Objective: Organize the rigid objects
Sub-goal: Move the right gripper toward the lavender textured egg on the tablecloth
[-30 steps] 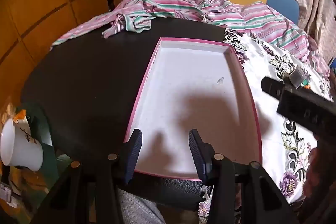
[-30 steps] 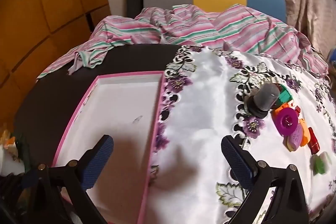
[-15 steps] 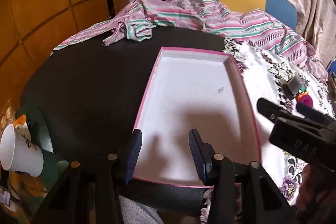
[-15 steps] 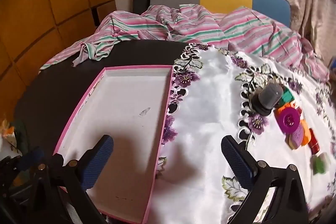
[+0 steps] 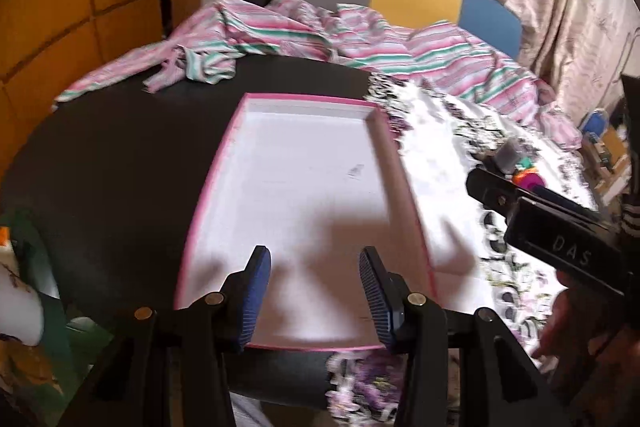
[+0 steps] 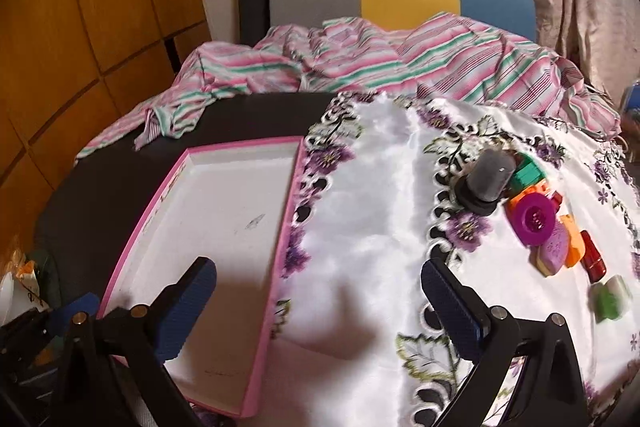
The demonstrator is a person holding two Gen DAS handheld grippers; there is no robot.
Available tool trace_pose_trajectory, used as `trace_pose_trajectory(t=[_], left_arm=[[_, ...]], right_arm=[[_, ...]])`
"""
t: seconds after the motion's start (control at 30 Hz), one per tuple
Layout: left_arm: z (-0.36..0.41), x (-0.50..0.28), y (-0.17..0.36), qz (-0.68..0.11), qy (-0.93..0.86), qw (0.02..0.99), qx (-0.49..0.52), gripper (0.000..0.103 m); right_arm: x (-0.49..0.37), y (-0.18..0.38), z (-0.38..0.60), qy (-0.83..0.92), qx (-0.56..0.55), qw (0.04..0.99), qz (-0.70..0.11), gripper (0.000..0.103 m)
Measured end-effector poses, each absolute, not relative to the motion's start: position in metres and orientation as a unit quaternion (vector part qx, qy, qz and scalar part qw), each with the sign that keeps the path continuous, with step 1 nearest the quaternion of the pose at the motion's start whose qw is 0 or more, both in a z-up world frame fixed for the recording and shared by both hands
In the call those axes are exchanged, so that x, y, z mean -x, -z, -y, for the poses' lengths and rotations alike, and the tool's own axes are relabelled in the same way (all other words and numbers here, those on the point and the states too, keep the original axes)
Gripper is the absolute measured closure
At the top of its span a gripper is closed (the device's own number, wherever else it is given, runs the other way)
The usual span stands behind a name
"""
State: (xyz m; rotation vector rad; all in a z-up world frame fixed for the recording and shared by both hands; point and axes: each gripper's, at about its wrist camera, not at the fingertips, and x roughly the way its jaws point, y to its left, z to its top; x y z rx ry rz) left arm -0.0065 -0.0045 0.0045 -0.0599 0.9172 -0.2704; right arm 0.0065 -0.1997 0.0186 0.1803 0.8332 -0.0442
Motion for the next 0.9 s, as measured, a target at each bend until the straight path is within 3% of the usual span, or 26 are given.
trace_pose_trajectory(t=[0.43, 0.5, 0.57, 0.63, 0.7, 0.9], left_arm=[[0.045, 0.021, -0.003, -0.457, 0.216, 0.862, 0.026, 0.056], [0.051, 0.021, -0.002, -0.462, 0.231, 0.856, 0.029, 0.056], [0.058, 0.022, -0.002, -0.467, 0.244, 0.85, 0.025, 0.055], [0.064, 0.024, -0.002, -0.467, 0.249, 0.848, 0.016, 0.051], [0.069, 0.025, -0.002, -0.472, 0.258, 0.843, 0.01, 0.038], [0.083, 0.028, 0.001, -0.476, 0.283, 0.833, 0.013, 0.037]], right_arm=[[0.008, 0.012, 0.297, 0.111, -0.16, 0.871, -0.451, 0.001], [0.01, 0.018, 0.318, 0.129, -0.181, 0.86, -0.459, 0.005], [0.01, 0.021, 0.334, 0.142, -0.19, 0.856, -0.459, 0.023], [0.011, 0.019, 0.355, 0.164, -0.195, 0.858, -0.446, 0.032], [0.009, 0.017, 0.373, 0.184, -0.19, 0.861, -0.434, 0.033], [-0.019, 0.012, 0.411, 0.202, -0.147, 0.871, -0.424, 0.033]])
